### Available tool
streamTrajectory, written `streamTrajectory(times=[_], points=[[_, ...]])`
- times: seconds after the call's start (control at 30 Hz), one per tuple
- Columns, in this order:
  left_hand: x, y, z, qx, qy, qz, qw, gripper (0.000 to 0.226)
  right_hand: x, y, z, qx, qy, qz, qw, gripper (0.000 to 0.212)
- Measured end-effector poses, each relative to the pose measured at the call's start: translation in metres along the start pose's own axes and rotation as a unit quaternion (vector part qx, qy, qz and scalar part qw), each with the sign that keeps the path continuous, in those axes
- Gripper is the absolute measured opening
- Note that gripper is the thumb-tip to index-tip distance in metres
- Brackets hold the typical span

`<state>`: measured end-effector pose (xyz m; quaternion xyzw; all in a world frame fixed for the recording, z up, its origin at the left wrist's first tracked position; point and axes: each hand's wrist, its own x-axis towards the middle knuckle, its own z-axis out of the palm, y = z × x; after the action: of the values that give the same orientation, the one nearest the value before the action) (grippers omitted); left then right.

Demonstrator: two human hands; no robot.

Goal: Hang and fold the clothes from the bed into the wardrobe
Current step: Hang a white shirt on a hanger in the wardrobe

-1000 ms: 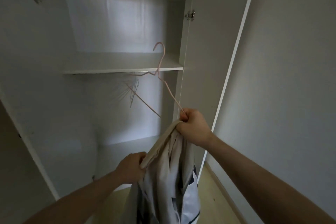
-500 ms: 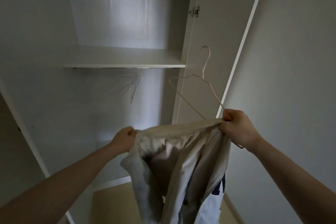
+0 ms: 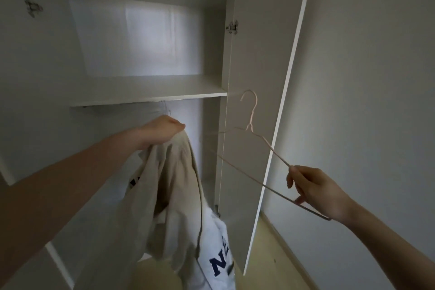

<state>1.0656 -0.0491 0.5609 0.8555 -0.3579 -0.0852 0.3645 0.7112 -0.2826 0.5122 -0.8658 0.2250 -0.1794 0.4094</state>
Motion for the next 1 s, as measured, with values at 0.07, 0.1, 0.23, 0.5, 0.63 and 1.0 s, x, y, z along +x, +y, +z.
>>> streamTrajectory(times=[0.07, 0.1, 0.23, 0.5, 0.63, 1.0], points=[[-0.005, -0.012, -0.005, 0.057, -0.005, 0.01, 0.998, 0.031, -0.011, -0.001, -0.003, 0.025, -0.023, -0.017, 0.999, 0.043], [-0.007, -0.016, -0.009, 0.091, -0.01, 0.015, 0.996, 0.031, -0.016, -0.001, -0.005, 0.027, -0.037, -0.024, 0.999, 0.042], [-0.015, -0.03, -0.025, 0.211, -0.021, 0.027, 0.977, 0.044, -0.032, -0.003, -0.009, -0.029, -0.061, -0.048, 0.997, 0.047], [-0.025, -0.049, -0.054, 0.257, 0.033, 0.035, 0.965, 0.047, -0.031, -0.024, 0.013, -0.016, -0.093, -0.069, 0.993, 0.035], [-0.029, -0.043, -0.059, 0.247, 0.037, 0.06, 0.966, 0.048, -0.025, -0.035, 0.031, -0.004, -0.083, -0.083, 0.993, 0.033], [-0.044, -0.047, -0.099, 0.265, 0.091, 0.062, 0.958, 0.041, -0.027, -0.038, 0.021, 0.03, -0.023, -0.081, 0.996, 0.033]])
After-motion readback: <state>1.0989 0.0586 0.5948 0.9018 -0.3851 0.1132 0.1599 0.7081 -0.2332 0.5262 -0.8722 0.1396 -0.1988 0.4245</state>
